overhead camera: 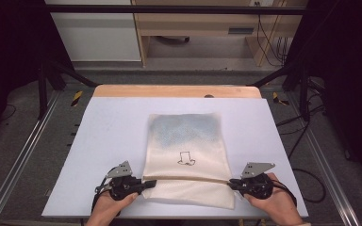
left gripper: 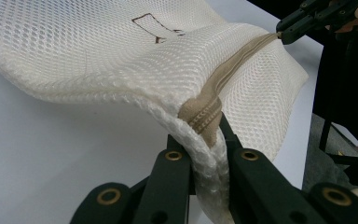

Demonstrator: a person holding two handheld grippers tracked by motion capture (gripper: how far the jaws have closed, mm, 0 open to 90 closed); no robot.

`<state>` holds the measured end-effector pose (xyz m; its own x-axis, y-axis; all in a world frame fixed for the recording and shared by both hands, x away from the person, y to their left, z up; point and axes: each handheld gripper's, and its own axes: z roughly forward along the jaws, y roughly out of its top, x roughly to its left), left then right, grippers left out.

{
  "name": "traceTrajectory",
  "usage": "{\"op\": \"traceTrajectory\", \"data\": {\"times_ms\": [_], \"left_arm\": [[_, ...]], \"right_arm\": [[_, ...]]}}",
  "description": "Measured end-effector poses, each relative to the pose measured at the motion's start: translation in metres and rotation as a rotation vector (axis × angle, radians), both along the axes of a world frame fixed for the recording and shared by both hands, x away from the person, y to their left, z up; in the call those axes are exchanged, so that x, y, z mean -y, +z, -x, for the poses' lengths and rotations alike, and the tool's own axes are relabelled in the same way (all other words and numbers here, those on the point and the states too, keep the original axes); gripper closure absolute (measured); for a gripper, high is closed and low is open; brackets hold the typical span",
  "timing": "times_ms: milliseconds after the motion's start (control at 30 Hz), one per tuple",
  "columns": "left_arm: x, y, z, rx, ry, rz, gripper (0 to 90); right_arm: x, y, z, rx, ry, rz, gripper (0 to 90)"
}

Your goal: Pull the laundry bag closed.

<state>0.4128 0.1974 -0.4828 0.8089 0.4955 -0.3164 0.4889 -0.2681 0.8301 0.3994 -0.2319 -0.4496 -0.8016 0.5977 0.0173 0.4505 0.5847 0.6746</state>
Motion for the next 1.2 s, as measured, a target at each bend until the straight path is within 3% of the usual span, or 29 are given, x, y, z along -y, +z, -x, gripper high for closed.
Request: {"op": "traceTrajectory", "data": {"times_ms": [633,733,867,967,1067,1133,1200], "left_arm": [[-0.001,0.002,0.001,0.007,-0.005,-0.003,86.9],[-0.001,0.002,0.001,0.002,-0.004,-0.020,85.8],[-0.001,0.002,0.001,0.001,0.026,-0.069,71.4],[-0.002,0.006,0.003,0.001,0.052,-0.098,54.1],[-0.008,0.014,0.010,0.010,0.079,-0.095,40.6],[-0.013,0.020,0.015,0.037,0.102,-0.142,31.8],[-0.020,0.026,0.018,0.079,0.147,-0.156,26.7]], "right_arm": [[0.002,-0.001,0.000,-0.003,-0.005,0.010,81.9],[0.002,-0.001,0.000,0.000,-0.007,0.007,81.9],[0.000,-0.001,0.000,0.007,-0.006,-0.015,79.6],[0.000,-0.001,-0.001,0.013,-0.015,-0.036,65.8],[0.000,0.002,-0.002,0.030,-0.038,-0.065,50.5],[-0.001,0.005,-0.002,0.053,-0.043,-0.091,45.8],[-0.001,0.007,-0.003,0.077,-0.062,-0.114,37.7]]}}
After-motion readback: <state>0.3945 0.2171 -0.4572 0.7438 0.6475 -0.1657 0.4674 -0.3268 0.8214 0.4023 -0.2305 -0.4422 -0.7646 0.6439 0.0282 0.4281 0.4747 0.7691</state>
